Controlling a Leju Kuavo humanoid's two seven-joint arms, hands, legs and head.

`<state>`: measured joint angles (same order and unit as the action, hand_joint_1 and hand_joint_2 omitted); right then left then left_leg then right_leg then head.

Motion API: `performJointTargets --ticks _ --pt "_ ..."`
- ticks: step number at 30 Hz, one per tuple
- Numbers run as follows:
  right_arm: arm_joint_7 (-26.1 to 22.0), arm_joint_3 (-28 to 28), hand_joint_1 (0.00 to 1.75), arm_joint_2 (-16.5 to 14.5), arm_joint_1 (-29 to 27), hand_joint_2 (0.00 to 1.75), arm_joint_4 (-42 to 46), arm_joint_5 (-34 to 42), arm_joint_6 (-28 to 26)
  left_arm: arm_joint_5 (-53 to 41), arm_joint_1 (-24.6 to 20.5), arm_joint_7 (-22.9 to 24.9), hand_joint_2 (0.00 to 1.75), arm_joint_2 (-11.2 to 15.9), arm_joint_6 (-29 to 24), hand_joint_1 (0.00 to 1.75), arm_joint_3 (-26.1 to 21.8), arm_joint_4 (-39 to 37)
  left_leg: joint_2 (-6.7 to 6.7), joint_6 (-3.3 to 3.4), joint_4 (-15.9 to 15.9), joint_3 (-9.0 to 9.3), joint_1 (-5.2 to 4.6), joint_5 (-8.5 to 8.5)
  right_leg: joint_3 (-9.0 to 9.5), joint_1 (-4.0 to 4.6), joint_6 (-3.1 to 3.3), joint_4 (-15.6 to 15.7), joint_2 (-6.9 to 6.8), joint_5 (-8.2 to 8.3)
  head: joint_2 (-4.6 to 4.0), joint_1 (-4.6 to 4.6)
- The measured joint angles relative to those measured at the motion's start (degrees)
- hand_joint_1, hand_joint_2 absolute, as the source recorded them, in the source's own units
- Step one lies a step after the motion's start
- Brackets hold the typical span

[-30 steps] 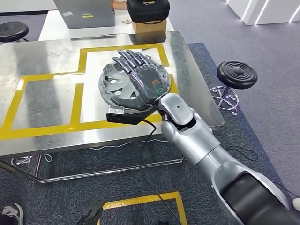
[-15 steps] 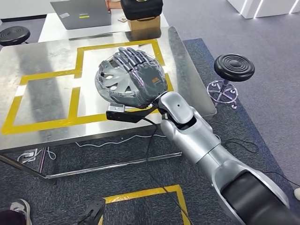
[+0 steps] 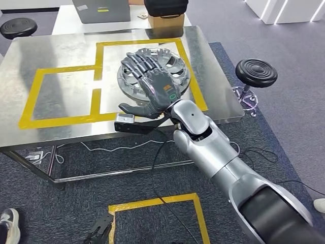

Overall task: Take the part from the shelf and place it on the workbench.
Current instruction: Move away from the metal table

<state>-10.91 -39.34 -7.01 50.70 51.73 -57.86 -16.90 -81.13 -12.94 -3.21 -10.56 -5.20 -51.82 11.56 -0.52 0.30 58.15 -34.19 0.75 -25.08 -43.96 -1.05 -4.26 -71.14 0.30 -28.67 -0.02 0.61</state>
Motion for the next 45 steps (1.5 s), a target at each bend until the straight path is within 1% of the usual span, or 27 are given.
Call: performJointTargets --ticks 1,2,3,6,8,10,12,15,16,17,19,21,22,23,26,28,30,31,32,33,34,36,38,41,42,43,45 --pt "0.0 0.0 0.0 0.0 -0.1 0.0 -0.1 0.0 0.0 0.0 0.0 0.0 0.0 0.0 0.0 0.0 0.0 0.0 0.0 0.12 0.0 -0.5 -0.17 0.38 -0.63 0.12 0.11 -2.8 0.0 -1.24 0.0 -0.01" --pt "0.0 0.0 0.0 0.0 -0.1 0.0 -0.1 0.0 0.0 0.0 0.0 0.0 0.0 0.0 0.0 0.0 0.0 0.0 0.0 0.19 0.0 -0.99 -0.34 0.77 -0.35 0.27 0.34 -3.9 0.01 -1.51 0.0 0.0" --pt "0.0 0.0 0.0 0.0 -0.1 0.0 -0.2 0.0 0.0 0.0 0.0 0.0 0.0 0.0 0.0 0.0 0.0 0.0 -0.01 0.21 0.0 -1.43 -0.48 1.15 1.13 0.47 0.66 -2.7 0.01 -0.84 0.0 -0.01" --pt "0.0 0.0 0.0 0.0 0.1 0.0 -0.2 0.0 0.0 0.0 0.0 0.0 0.0 0.0 0.0 0.0 0.0 0.0 -0.05 -0.14 0.1 -2.34 -0.72 2.11 9.05 1.24 1.84 8.1 0.01 1.72 0.0 -0.08" --pt "0.0 0.0 0.0 0.0 0.3 0.0 -0.2 0.0 0.0 0.0 0.0 0.0 0.0 0.0 0.0 0.0 0.0 0.0 -0.02 -0.73 0.1 -2.61 -0.69 2.69 11.11 1.64 2.17 11.5 0.06 1.9 0.0 0.03" --pt "0.0 0.0 0.0 0.0 0.3 0.87 -0.2 0.0 -0.1 0.0 0.0 0.0 0.0 0.0 0.0 0.0 0.0 0.0 0.01 -1.44 -0.1 -2.76 -0.61 3.2 10.88 1.64 2.63 11.9 0.09 2.66 0.0 0.25" --pt "0.0 0.0 0.0 0.0 0.2 1.75 -0.3 0.2 -0.5 0.0 0.0 0.0 0.0 0.0 0.0 0.0 0.0 0.0 0.02 -2.16 0.9 -3.37 -0.58 1.82 10.5 1.34 3.35 12.5 0.0 3.61 0.0 0.12" --pt "0.3 0.4 0.0 0.1 -1.1 1.75 -0.7 1.4 -2.4 0.1 0.1 0.0 0.0 0.0 0.0 0.0 0.0 0.0 0.03 -3.11 9.8 -6.53 -0.36 -4.72 9.14 1.07 3.79 12.8 -0.11 4.99 0.0 -0.19" --pt "0.2 0.7 0.0 0.3 -2.0 1.75 -1.1 2.1 -3.3 0.3 0.2 -0.1 0.0 0.0 0.0 0.0 0.0 0.0 0.03 -3.33 12.9 -7.42 -0.25 -6.19 8.54 1.03 3.75 12.8 -0.13 5.44 0.0 -0.21" --pt "-0.1 1.2 0.0 0.5 -3.2 1.75 -1.7 3.0 -4.4 0.4 0.3 -0.2 0.0 0.1 0.0 0.0 -0.1 0.0 0.03 -3.49 14.4 -7.52 -0.15 -6.47 7.97 0.97 3.67 12.8 -0.15 5.88 0.0 -0.22" --pt "-1.4 3.0 0.0 1.2 -5.9 1.75 -3.5 5.6 -7.3 0.7 0.7 -0.3 0.0 0.2 -0.2 0.0 -0.1 0.0 0.05 -3.78 11.8 -4.78 0.08 -4.36 6.86 0.72 3.24 12.8 -0.17 6.74 0.0 -0.23" --pt "-3.6 5.9 0.0 1.9 -8.9 1.75 -5.8 9.1 -10.2 0.8 0.9 -0.5 0.0 0.2 -0.3 0.0 -0.2 0.0 -0.03 -4.07 4.9 0.26 0.41 -2.45 5.94 0.58 2.5 12.6 -0.18 7.48 0.0 -0.33" --pt "-4.7 7.8 0.0 2.2 -10.4 1.75 -7.2 11.0 -11.3 0.9 1.0 -0.6 0.0 0.3 -0.4 0.0 -0.2 0.0 -0.15 -3.89 2.1 2.04 0.46 -2.31 5.56 0.62 2.07 12.5 -0.22 7.87 0.0 -0.37" --pt "-5.7 9.8 0.0 2.6 -11.9 1.75 -8.7 12.9 -12.1 1.0 1.2 -0.7 0.0 0.3 -0.5 0.0 -0.3 0.0 -0.27 -3.47 0.6 2.93 0.43 -2.51 5.29 0.7 1.67 12.5 -0.26 8.29 0.0 -0.41" --pt "-9.4 16.9 0.0 3.6 -17.3 1.75 -14.8 19.1 -13.5 1.3 2.3 -1.0 0.0 0.4 -1.0 0.0 -0.4 0.0 -0.42 -1.44 -0.1 2.66 0.23 -2.11 5.03 0.54 0.56 12.7 -0.37 8.84 0.0 -0.37" --pt "-11.1 21.3 0.0 4.1 -20.8 1.75 -18.5 21.6 -14.0 1.5 2.9 -1.2 0.0 0.5 -1.2 0.0 -0.5 0.0 -0.41 -0.31 -0.2 2.01 0.25 -1.31 3.72 0.42 0.08 9.9 -0.34 5.87 0.0 -0.09" --pt "-10.9 24.7 0.0 4.5 -23.3 1.75 -21.6 23.5 -13.6 1.6 3.3 -1.3 0.0 0.6 -1.4 0.0 -0.7 0.0 -0.32 0.32 -0.2 0.91 0.0 -0.48 1.11 0.46 -0.1 2.6 -0.27 0.73 0.0 0.23" --pt "-10.5 26.4 0.0 4.5 -24.6 1.75 -23.2 24.7 -13.1 1.7 3.5 -1.3 0.0 0.6 -1.4 0.0 -0.7 0.0 -0.26 0.47 -0.2 0.32 -0.14 -0.06 0.16 0.48 -0.1 -0.9 -0.25 -1.11 0.0 0.31" --pt "-10.1 28.1 0.0 4.6 -26.1 1.75 -24.7 26.0 -12.5 1.9 3.8 -1.3 0.0 0.6 -1.5 0.0 -0.9 0.0 -0.23 0.57 -0.2 -0.22 -0.25 0.33 0.02 0.51 -0.01 -3.1 -0.25 -1.87 0.0 0.32" --pt "-9.8 29.9 0.0 4.6 -27.7 1.75 -26.0 27.3 -11.7 2.0 4.1 -1.3 0.0 0.7 -1.7 0.0 -1.1 0.0 -0.24 0.6 -0.2 -0.7 -0.32 0.68 0.94 0.57 0.13 -3.3 -0.24 -1.57 0.0 0.33" --pt "-9.5 31.7 0.0 4.6 -29.4 1.75 -27.1 28.4 -11.0 2.0 4.4 -1.3 0.0 0.7 -1.8 0.0 -1.3 0.0 -0.29 0.54 -0.2 -1.09 -0.36 1.0 3.03 0.64 0.34 -1.4 -0.24 -0.52 0.0 0.34" --pt "-8.6 34.9 0.0 4.7 -31.9 1.75 -29.1 30.1 -9.2 2.1 4.8 -1.4 0.0 0.6 -2.0 0.0 -1.6 0.0 -0.35 0.19 -0.1 -1.66 -0.43 1.57 9.04 0.89 0.84 6.0 -0.25 1.05 0.0 0.36" --pt "-6.7 37.6 0.0 4.7 -33.9 1.75 -31.0 31.0 -7.4 2.1 5.0 -1.4 0.0 0.6 -2.0 0.0 -1.7 0.0 -0.28 -0.42 -0.1 -1.98 -0.52 2.16 12.81 1.18 1.3 11.4 -0.26 0.98 0.0 0.34" --pt "-3.5 40.6 0.0 4.6 -37.6 0.44 -33.7 31.9 -4.4 2.1 5.2 -1.5 0.0 0.6 -2.0 0.0 -1.7 0.0 -0.2 -1.47 -0.2 -2.15 -0.42 2.78 12.85 1.36 2.23 12.8 -0.39 1.27 0.0 0.46" --pt "-2.7 41.4 0.0 4.6 -38.8 0.0 -34.4 32.2 -3.6 2.1 5.4 -1.5 0.0 0.6 -2.0 0.0 -1.8 0.0 -0.19 -1.82 0.2 -2.38 -0.38 2.05 12.64 1.27 2.65 13.0 -0.48 1.72 0.0 0.39" --pt "-1.8 42.0 0.0 4.5 -39.8 0.0 -34.9 32.4 -2.6 2.1 5.5 -1.5 0.0 0.6 -2.0 0.0 -1.8 0.0 -0.18 -2.14 1.7 -2.97 -0.36 0.35 12.34 1.13 3.08 13.2 -0.54 2.26 0.0 0.32" --pt "0.6 43.2 0.0 4.3 -41.5 0.0 -35.9 33.1 -0.4 2.0 5.6 -1.5 0.0 0.7 -2.0 0.0 -1.8 0.0 -0.13 -2.67 7.6 -4.96 -0.29 -4.79 11.29 1.02 3.56 13.3 -0.54 3.22 0.0 0.07"
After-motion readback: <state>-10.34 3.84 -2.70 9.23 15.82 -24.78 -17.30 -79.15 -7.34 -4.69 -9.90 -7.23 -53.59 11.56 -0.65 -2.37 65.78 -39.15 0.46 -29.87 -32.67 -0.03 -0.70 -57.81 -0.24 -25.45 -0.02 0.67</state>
